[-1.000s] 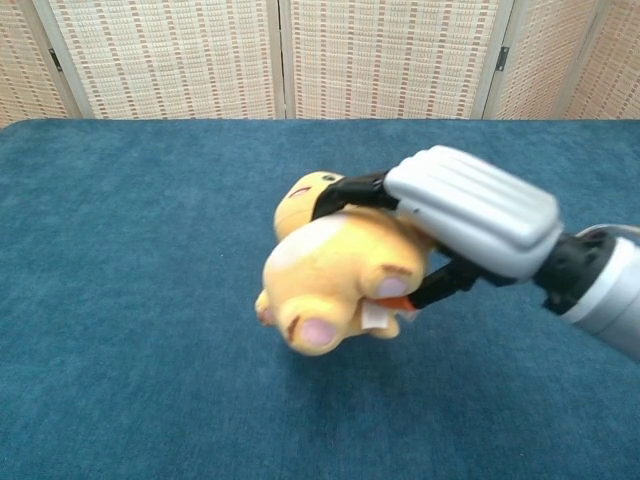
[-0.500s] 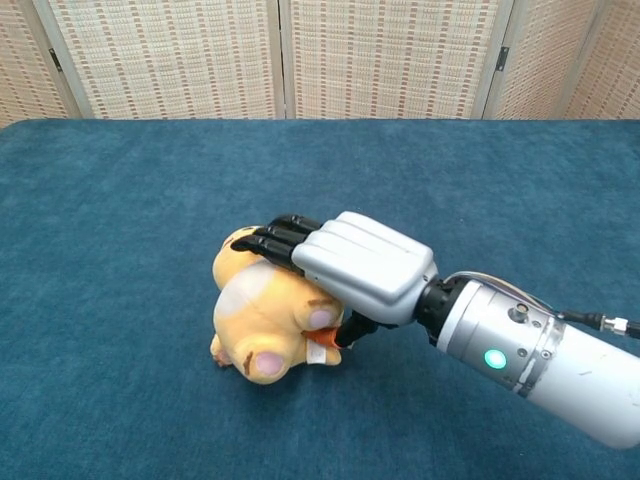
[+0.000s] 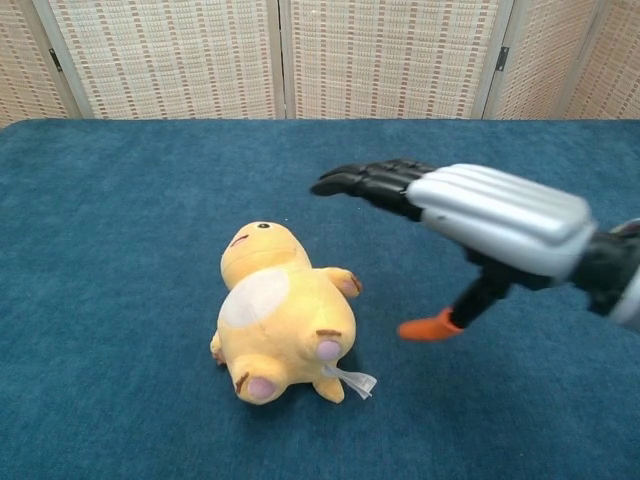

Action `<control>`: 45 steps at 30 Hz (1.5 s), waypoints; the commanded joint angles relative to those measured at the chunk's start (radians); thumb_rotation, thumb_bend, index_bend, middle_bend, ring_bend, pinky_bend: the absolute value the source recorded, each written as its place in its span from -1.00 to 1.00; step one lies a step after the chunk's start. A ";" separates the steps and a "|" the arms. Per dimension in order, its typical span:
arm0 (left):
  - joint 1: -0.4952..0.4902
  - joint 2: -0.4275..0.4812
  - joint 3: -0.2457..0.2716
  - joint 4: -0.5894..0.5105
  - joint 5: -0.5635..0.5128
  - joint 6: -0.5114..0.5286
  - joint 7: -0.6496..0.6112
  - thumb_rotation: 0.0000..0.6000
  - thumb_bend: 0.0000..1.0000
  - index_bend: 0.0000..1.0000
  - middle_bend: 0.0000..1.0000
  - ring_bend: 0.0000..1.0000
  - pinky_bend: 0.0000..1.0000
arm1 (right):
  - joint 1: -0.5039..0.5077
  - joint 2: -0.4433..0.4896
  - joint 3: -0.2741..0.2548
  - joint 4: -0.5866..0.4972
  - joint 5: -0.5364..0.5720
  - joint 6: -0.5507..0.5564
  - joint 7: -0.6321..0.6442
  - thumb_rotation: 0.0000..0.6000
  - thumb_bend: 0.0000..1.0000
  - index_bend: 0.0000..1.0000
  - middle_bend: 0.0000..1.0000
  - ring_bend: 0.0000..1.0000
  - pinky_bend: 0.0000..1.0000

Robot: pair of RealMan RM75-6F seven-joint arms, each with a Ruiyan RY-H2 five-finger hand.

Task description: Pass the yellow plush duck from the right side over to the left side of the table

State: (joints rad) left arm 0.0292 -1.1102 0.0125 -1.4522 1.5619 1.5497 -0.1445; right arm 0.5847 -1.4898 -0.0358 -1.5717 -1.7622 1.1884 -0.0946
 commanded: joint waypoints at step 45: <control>-0.710 -0.483 -0.122 -0.205 -0.128 -0.844 0.633 1.00 -0.58 -0.87 -0.93 -0.99 -0.57 | -0.454 0.378 -0.078 0.141 -0.098 0.717 0.652 1.00 -0.88 -1.00 -1.00 -1.00 -1.00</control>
State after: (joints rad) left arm -0.6680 -1.5806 -0.1169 -1.6802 1.4499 0.7107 0.4679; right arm 0.1315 -1.1128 -0.1137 -1.4312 -1.8572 1.9064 0.5560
